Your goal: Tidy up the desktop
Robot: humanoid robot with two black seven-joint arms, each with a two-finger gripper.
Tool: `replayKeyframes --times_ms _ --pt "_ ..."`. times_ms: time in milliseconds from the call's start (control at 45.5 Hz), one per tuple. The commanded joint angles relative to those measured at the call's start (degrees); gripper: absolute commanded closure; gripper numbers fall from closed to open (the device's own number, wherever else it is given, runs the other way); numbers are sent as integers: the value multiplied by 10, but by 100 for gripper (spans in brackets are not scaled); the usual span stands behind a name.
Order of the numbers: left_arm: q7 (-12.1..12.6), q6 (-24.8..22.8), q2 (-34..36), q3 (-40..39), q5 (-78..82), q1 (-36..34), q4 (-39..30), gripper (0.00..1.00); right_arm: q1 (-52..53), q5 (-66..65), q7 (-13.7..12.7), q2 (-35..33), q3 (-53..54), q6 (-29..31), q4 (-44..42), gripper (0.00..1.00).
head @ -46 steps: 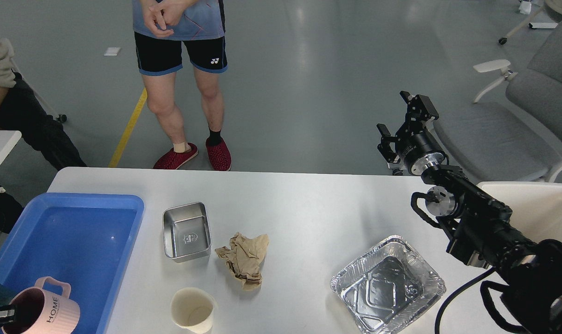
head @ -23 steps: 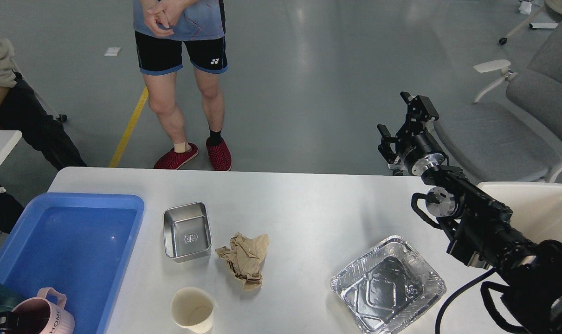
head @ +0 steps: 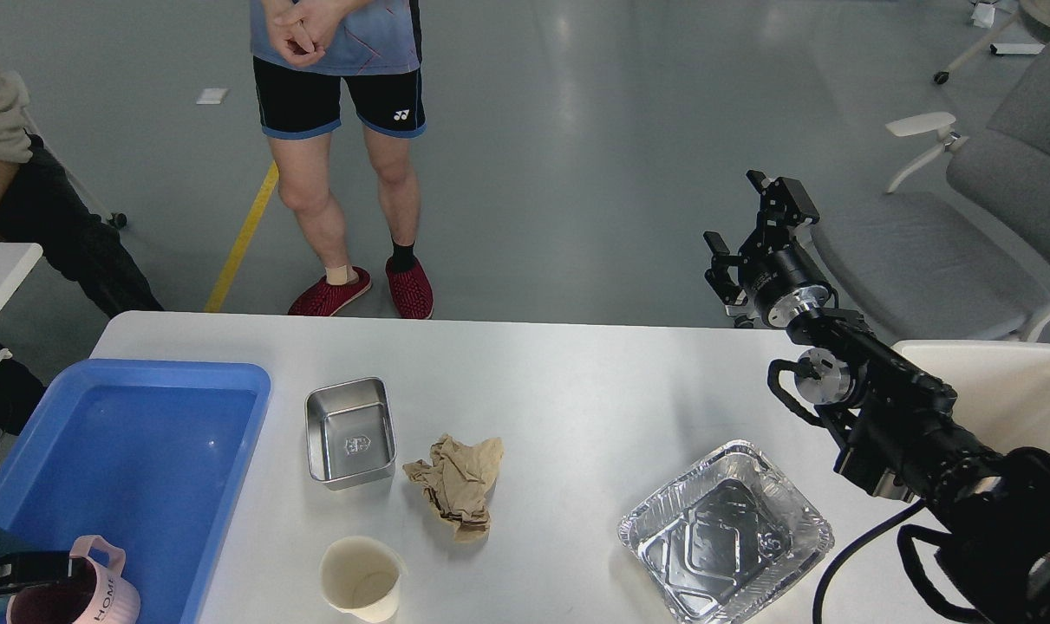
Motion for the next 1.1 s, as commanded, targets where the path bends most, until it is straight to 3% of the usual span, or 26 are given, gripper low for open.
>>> replayKeyframes --times_ms 0,132,527,747,813,923,1077 --pt "-6 -18 8 -1 -2 -14 -4 15 3 -2 0 0 0 0 0 0" --pt "-21 -46 24 -1 -1 -41 -9 15 4 -2 0 0 0 0 0 0" --pt "-33 -114 113 -15 -1 -115 -57 15 3 -2 -1 -1 0 0 0 0" --pt "-45 -190 183 -49 1 -195 -57 15 4 -4 -1 1 -1 0 0 0" --pt "-60 -213 205 -68 0 -213 -62 15 6 -5 -1 0 -1 1 0 0" --pt "-86 -262 259 -110 0 -234 -86 15 7 -6 -1 0 -2 0 0 0" --pt "-93 -307 335 -155 -3 -243 -134 15 8 -8 -1 1 -3 0 0 0"
